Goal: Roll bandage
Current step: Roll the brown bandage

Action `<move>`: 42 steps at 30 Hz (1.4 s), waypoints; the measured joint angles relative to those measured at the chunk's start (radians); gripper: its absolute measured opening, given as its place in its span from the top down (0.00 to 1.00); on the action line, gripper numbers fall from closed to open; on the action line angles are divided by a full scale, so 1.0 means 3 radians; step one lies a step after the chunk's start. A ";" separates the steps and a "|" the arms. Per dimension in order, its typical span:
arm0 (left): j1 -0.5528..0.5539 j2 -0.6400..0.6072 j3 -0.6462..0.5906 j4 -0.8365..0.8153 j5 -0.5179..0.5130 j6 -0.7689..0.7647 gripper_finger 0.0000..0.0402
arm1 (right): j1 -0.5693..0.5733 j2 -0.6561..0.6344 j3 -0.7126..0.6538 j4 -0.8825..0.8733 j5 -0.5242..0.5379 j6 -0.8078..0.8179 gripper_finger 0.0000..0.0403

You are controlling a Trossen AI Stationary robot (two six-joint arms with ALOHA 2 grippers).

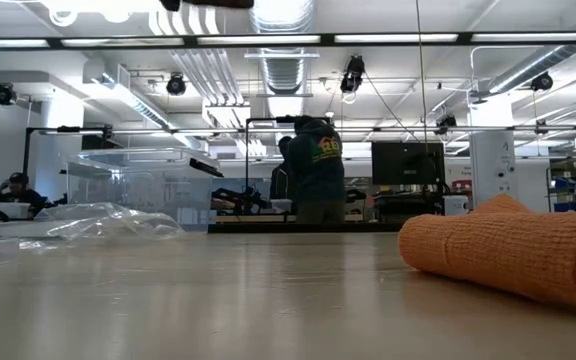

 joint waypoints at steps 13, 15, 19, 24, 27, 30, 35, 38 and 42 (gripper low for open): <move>0.0013 0.0133 0.0003 0.0026 -0.0118 0.0174 0.83 | -0.0048 0.0312 -0.0005 0.0009 0.0136 -0.0289 0.22; 0.0013 0.0127 0.0003 0.0005 -0.0016 0.0197 0.82 | -0.0057 0.0332 -0.0004 0.0005 0.0161 -0.0289 0.24; 0.0000 0.0124 0.0002 -0.0016 0.0052 0.0320 0.84 | -0.0067 0.0343 -0.0003 -0.0005 0.0205 -0.0250 0.28; -0.0016 0.0124 0.0003 0.0031 0.0132 0.0357 0.84 | -0.0082 0.0329 -0.0003 -0.0043 0.0281 -0.0244 0.32; -0.0028 0.0125 0.0004 0.0096 0.0142 0.0345 0.82 | -0.0083 0.0329 -0.0003 -0.0124 0.0291 -0.0228 0.35; -0.0049 0.0125 0.0004 0.0139 0.0168 0.0344 0.82 | -0.0080 0.0345 -0.0004 -0.0181 0.0286 -0.0225 0.38; -0.0043 0.0128 0.0004 0.0114 0.0104 0.0266 0.84 | -0.0068 0.0334 -0.0004 -0.0166 0.0333 -0.0394 0.45; -0.0046 0.0125 0.0006 0.0077 -0.0088 0.0205 0.84 | -0.0022 0.0275 -0.0004 -0.0191 0.0574 -0.0667 0.46; -0.0045 0.0119 0.0009 0.0030 -0.0322 0.0061 0.82 | 0.0046 0.0224 0.0113 -0.0453 0.0831 -0.0867 0.43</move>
